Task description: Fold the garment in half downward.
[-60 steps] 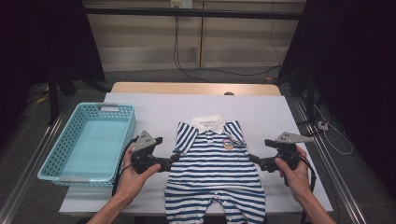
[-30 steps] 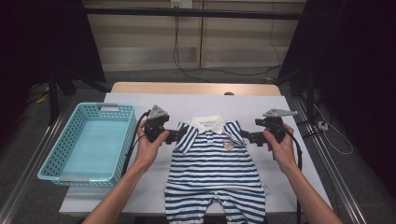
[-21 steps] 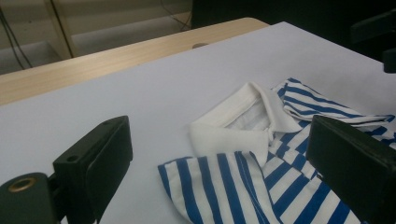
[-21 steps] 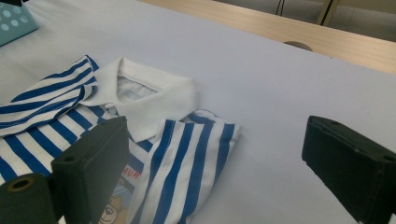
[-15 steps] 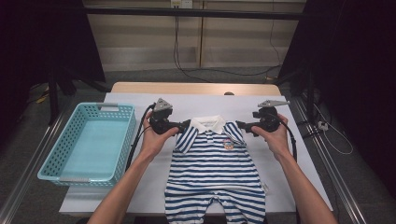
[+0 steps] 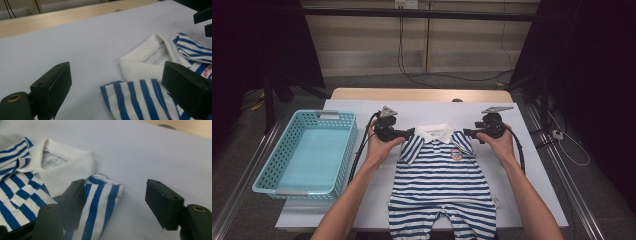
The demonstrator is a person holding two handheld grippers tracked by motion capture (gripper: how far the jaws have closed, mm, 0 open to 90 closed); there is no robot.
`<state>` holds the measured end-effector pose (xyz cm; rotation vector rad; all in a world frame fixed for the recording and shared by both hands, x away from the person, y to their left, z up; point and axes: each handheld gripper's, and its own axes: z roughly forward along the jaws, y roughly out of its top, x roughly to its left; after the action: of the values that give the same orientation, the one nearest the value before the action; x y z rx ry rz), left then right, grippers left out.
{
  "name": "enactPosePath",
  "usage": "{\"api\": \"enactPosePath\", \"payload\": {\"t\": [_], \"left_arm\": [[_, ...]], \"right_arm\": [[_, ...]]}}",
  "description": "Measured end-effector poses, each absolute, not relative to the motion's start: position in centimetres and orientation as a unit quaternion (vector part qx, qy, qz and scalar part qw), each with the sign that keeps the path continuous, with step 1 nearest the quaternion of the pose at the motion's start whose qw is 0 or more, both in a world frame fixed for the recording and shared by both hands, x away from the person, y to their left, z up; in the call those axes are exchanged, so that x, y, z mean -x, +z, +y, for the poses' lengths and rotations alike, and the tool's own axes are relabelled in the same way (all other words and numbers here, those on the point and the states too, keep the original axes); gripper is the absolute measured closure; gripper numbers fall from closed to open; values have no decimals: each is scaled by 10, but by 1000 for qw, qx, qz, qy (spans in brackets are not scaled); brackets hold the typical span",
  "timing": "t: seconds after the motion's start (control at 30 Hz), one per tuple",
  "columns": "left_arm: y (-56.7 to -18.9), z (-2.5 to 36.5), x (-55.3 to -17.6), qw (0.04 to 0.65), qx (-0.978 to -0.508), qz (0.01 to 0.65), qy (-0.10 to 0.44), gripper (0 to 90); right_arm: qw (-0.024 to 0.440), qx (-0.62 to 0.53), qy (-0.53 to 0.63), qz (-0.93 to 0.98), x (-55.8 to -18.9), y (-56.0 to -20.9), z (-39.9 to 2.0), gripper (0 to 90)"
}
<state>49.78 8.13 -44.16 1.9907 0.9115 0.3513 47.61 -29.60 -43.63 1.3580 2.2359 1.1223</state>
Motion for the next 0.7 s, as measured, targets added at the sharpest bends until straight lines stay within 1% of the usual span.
{"api": "enactPosePath", "payload": {"t": [0.1, 0.13, 0.17, 0.37, 0.43, 0.47, 0.57, 0.6, 0.67, 0.7], "left_arm": [[-447, 83, -500, 441, -803, 378, 133, 148], [-447, 85, -501, 432, -809, 376, 132, 162], [-449, 85, -502, 436, -808, 375, 127, 182], [-455, 84, -504, 433, -806, 389, 106, 346], [-457, 85, -504, 420, -817, 382, 104, 365], [-457, 84, -503, 417, -816, 390, 95, 364], [-458, 83, -502, 401, -824, 387, 104, 362], [-460, 82, -502, 407, -815, 398, 107, 369], [-461, 87, -507, 398, -821, 396, 100, 400], [-463, 86, -507, 415, -807, 410, 95, 399]], "right_arm": [[123, -483, 394, 772, -480, -441, -297, 400], [123, -481, 396, 772, -482, -443, -298, 430], [121, -485, 395, 771, -483, -443, -298, 445], [111, -481, 384, 780, -486, -446, -295, 533], [112, -480, 381, 782, -487, -448, -295, 549], [109, -483, 379, 782, -487, -449, -294, 552], [115, -480, 370, 787, -489, -452, -295, 585], [111, -484, 366, 787, -489, -453, -294, 588], [113, -482, 367, 788, -489, -455, -294, 589], [103, -485, 371, 785, -489, -457, -293, 582]]}}
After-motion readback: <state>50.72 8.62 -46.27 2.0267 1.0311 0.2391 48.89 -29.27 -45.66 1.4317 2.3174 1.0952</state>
